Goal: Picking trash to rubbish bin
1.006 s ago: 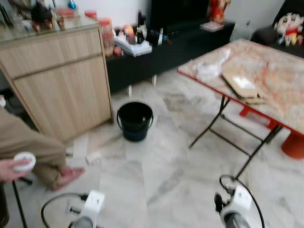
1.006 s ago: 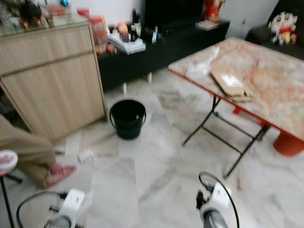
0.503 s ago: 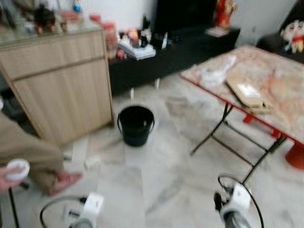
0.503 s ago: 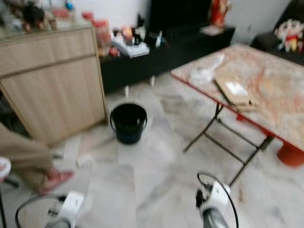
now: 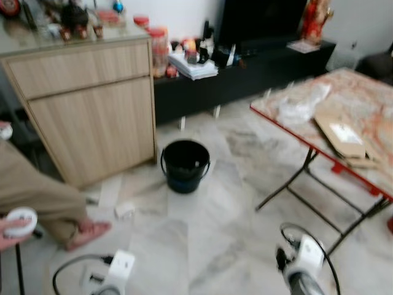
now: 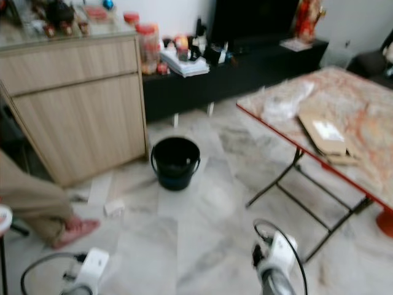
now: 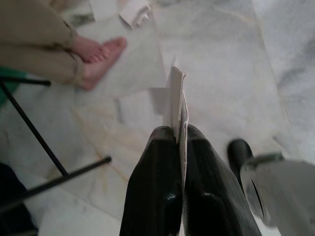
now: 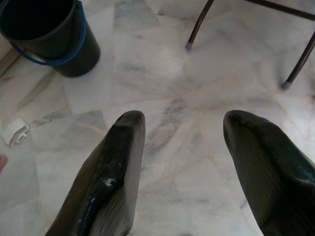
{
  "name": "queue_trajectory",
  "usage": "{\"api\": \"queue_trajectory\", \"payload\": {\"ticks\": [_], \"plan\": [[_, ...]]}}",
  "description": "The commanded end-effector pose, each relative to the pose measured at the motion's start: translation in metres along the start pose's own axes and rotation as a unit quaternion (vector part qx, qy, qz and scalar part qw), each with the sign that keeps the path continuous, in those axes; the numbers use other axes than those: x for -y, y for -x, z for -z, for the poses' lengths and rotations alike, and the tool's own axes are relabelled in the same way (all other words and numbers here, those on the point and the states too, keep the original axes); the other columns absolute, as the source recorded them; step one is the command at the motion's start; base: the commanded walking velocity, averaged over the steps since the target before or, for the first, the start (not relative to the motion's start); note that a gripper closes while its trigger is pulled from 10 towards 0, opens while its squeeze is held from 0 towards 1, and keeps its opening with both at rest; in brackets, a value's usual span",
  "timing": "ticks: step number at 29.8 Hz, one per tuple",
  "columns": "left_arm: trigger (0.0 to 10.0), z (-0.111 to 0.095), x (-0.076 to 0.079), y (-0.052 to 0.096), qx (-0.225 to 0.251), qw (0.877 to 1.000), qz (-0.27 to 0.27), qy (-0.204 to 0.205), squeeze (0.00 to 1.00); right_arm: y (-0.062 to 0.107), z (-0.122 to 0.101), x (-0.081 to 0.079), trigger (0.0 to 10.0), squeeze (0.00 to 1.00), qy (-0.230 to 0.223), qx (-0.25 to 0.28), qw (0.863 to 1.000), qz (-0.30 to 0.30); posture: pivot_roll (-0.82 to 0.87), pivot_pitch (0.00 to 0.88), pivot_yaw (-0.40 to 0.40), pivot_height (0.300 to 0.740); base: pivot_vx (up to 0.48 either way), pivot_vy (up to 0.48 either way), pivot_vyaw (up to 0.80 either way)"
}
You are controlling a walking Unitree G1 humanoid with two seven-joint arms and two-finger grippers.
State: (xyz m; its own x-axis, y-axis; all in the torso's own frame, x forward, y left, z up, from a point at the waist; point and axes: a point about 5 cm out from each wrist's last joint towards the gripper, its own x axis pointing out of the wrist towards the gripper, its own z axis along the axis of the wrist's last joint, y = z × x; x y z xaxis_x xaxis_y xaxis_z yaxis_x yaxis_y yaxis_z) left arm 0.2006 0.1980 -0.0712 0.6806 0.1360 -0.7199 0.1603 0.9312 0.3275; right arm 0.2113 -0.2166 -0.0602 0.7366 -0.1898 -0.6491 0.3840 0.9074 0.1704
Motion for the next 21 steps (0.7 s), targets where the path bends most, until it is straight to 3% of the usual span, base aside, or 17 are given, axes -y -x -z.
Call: {"api": "queue_trajectory", "payload": {"ticks": [1,21], "plan": [[10.0,-0.0058,0.0091,-0.0005,0.008,1.000,0.010,0.006,0.00,0.0024,0.0003,0.0161,10.0,0.00,-0.004,-0.001,1.000,0.023,0.21,0.000,-0.081,0.740,0.322,0.000,0.00],[10.0,-0.0056,0.0086,-0.0004,0.008,1.000,0.008,0.009,0.00,0.0021,0.0005,0.0136,10.0,0.00,0.003,-0.002,1.000,0.017,0.21,0.000,-0.082,0.740,0.330,0.000,0.00]]}}
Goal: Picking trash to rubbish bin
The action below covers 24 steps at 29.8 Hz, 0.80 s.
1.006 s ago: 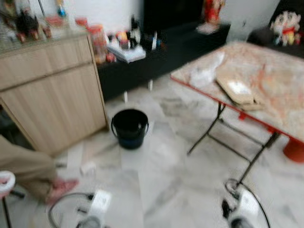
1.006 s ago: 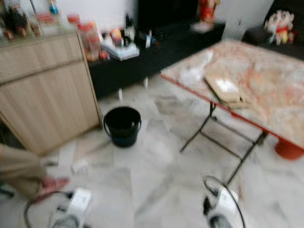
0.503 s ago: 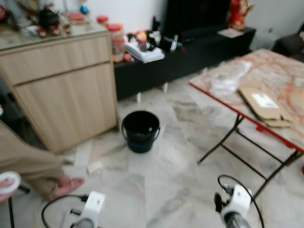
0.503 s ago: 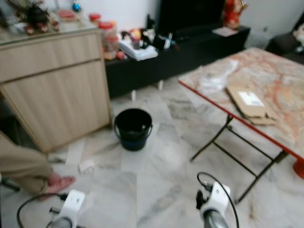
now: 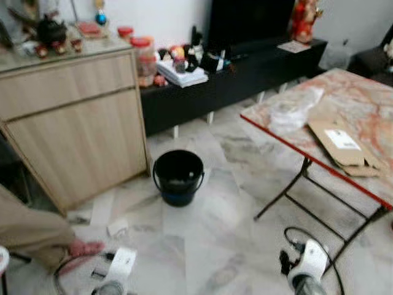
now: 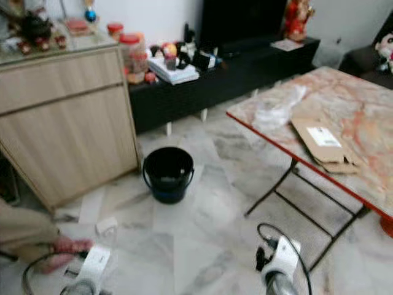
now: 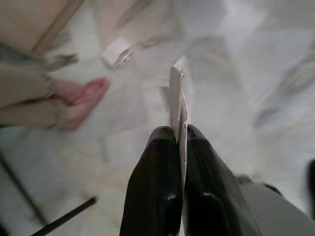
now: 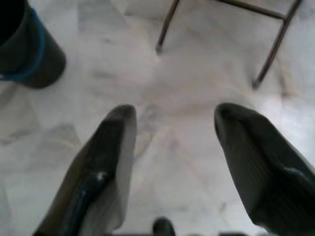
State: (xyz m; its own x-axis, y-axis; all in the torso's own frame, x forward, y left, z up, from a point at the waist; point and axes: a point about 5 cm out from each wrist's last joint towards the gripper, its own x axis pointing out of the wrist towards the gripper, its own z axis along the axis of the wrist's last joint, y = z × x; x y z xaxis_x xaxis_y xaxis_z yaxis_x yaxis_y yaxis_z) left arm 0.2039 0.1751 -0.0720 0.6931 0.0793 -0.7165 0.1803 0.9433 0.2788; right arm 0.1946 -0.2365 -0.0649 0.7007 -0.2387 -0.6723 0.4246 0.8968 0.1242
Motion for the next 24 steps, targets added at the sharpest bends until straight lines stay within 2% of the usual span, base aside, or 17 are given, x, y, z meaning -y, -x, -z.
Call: {"api": "queue_trajectory", "payload": {"ticks": [1,10,21,24], "plan": [[10.0,0.0036,-0.0125,0.0000,-0.006,1.000,-0.017,-0.002,0.00,-0.0026,-0.0049,-0.0119,10.0,0.00,0.000,0.007,1.000,-0.015,0.21,0.000,-0.082,0.740,0.345,0.000,0.00],[10.0,0.0034,-0.0124,0.0000,-0.006,1.000,-0.017,-0.002,0.00,-0.0026,-0.0051,-0.0116,10.0,0.00,0.006,0.007,1.000,-0.015,0.22,0.000,-0.085,0.740,0.364,0.000,0.00],[10.0,0.0038,-0.0126,0.0001,-0.006,1.000,-0.017,-0.002,0.00,-0.0030,-0.0062,-0.0125,10.0,0.00,0.010,0.009,1.000,-0.017,0.22,0.000,-0.085,0.740,0.365,0.000,0.71],[10.0,0.0032,-0.0118,0.0000,-0.006,1.000,-0.017,-0.002,0.00,-0.0033,-0.0075,-0.0114,10.0,0.00,0.003,0.009,1.000,-0.013,0.21,0.000,-0.089,0.740,0.364,0.000,0.00]]}}
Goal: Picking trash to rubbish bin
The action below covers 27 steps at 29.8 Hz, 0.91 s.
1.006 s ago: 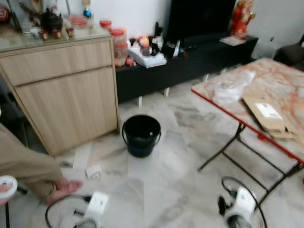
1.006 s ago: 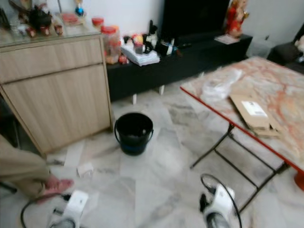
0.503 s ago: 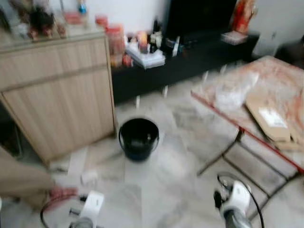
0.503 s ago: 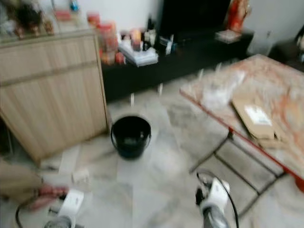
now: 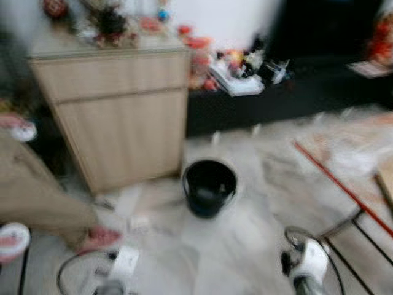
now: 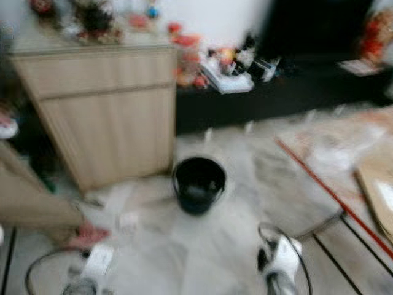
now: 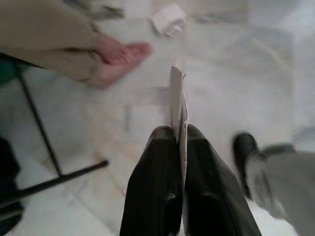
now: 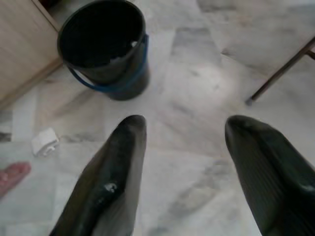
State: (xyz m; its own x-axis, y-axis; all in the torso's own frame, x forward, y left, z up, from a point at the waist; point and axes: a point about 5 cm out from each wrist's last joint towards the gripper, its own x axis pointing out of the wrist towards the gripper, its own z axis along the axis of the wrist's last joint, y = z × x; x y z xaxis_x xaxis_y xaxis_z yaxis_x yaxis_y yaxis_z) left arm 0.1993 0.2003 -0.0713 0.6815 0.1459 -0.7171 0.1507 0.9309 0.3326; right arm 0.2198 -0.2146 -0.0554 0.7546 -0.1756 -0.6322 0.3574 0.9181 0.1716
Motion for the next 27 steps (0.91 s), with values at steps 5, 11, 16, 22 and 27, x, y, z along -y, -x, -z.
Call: {"api": "queue_trajectory", "payload": {"ticks": [5,11,16,22,27], "plan": [[10.0,-0.0083,0.0114,-0.0008,0.010,1.000,0.014,0.006,0.00,0.0043,0.0048,0.0199,10.0,0.00,0.001,-0.010,1.000,0.027,0.21,0.000,-0.089,0.740,0.368,0.000,0.00],[10.0,-0.0083,0.0116,-0.0008,0.010,1.000,0.015,0.005,0.00,0.0038,0.0046,0.0180,10.0,0.00,0.000,-0.009,1.000,0.025,0.22,0.000,-0.090,0.740,0.368,0.000,0.00],[10.0,-0.0087,0.0115,-0.0009,0.010,1.000,0.014,0.006,0.00,0.0038,0.0048,0.0176,10.0,0.00,0.002,-0.010,1.000,0.026,0.22,0.000,-0.090,0.740,0.368,0.000,0.00],[10.0,-0.0085,0.0116,-0.0009,0.010,1.000,0.014,0.007,0.00,0.0043,0.0063,0.0179,10.0,0.00,0.008,-0.013,1.000,0.025,0.22,0.000,-0.090,0.740,0.366,0.000,0.00],[10.0,-0.0072,0.0113,-0.0006,0.008,1.000,0.013,0.008,0.00,0.0048,0.0075,0.0179,10.0,0.00,0.018,-0.014,0.999,0.025,0.22,0.000,-0.094,0.740,0.368,0.000,0.31]]}}
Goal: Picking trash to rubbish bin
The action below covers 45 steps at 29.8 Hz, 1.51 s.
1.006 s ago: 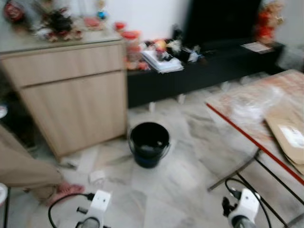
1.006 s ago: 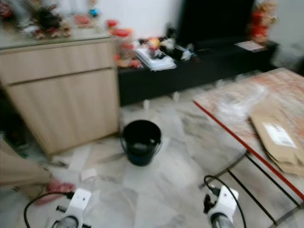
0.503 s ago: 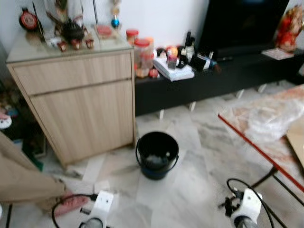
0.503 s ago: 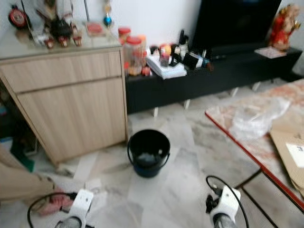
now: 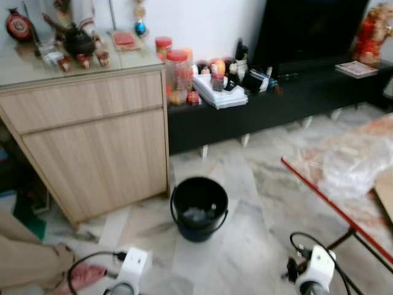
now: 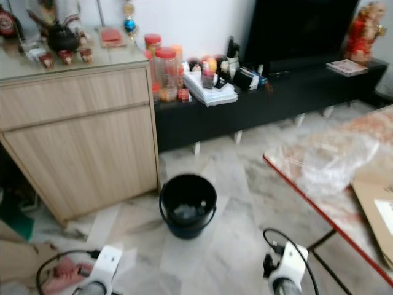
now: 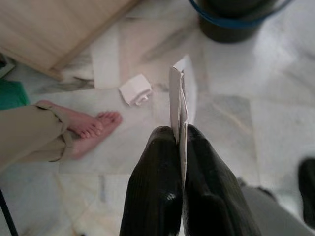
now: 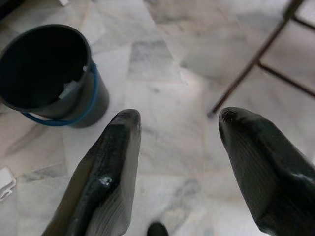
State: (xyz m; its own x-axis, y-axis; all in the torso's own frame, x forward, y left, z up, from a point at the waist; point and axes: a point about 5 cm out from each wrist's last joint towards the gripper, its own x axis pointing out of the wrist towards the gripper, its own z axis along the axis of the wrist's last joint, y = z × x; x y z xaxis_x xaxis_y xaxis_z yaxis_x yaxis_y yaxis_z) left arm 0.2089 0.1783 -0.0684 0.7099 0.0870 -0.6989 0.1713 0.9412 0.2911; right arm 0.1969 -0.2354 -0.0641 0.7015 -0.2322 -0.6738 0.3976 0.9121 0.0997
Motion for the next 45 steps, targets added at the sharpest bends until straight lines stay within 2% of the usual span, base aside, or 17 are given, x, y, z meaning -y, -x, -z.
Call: {"api": "queue_trajectory", "payload": {"ticks": [1,15,22,32,45], "plan": [[10.0,0.0087,-0.0069,0.0014,-0.018,1.000,-0.009,0.000,0.00,-0.0023,-0.0045,-0.0109,10.0,0.00,0.005,0.006,1.000,-0.012,0.22,0.000,-0.094,0.740,0.368,0.000,0.80],[10.0,0.0071,-0.0068,0.0009,-0.016,1.000,-0.009,0.000,0.00,-0.0022,-0.0049,-0.0112,10.0,0.00,-0.006,0.009,1.000,-0.015,0.22,0.000,-0.092,0.740,0.366,0.000,0.11],[10.0,0.0070,-0.0067,0.0008,-0.016,1.000,-0.009,0.000,0.00,-0.0024,-0.0046,-0.0123,10.0,0.00,0.009,0.006,1.000,-0.016,0.22,0.000,-0.092,0.740,0.366,0.000,0.00],[10.0,0.0068,-0.0067,0.0007,-0.017,1.000,-0.009,0.000,0.00,-0.0023,-0.0034,-0.0129,10.0,0.00,0.016,0.003,1.000,-0.017,0.22,0.000,-0.094,0.740,0.367,0.000,0.64],[10.0,0.0020,-0.0068,-0.0004,-0.008,1.000,-0.009,0.000,0.00,-0.0023,-0.0035,-0.0139,10.0,0.00,0.010,0.003,1.000,-0.019,0.22,0.000,-0.094,0.740,0.365,0.000,0.00]]}}
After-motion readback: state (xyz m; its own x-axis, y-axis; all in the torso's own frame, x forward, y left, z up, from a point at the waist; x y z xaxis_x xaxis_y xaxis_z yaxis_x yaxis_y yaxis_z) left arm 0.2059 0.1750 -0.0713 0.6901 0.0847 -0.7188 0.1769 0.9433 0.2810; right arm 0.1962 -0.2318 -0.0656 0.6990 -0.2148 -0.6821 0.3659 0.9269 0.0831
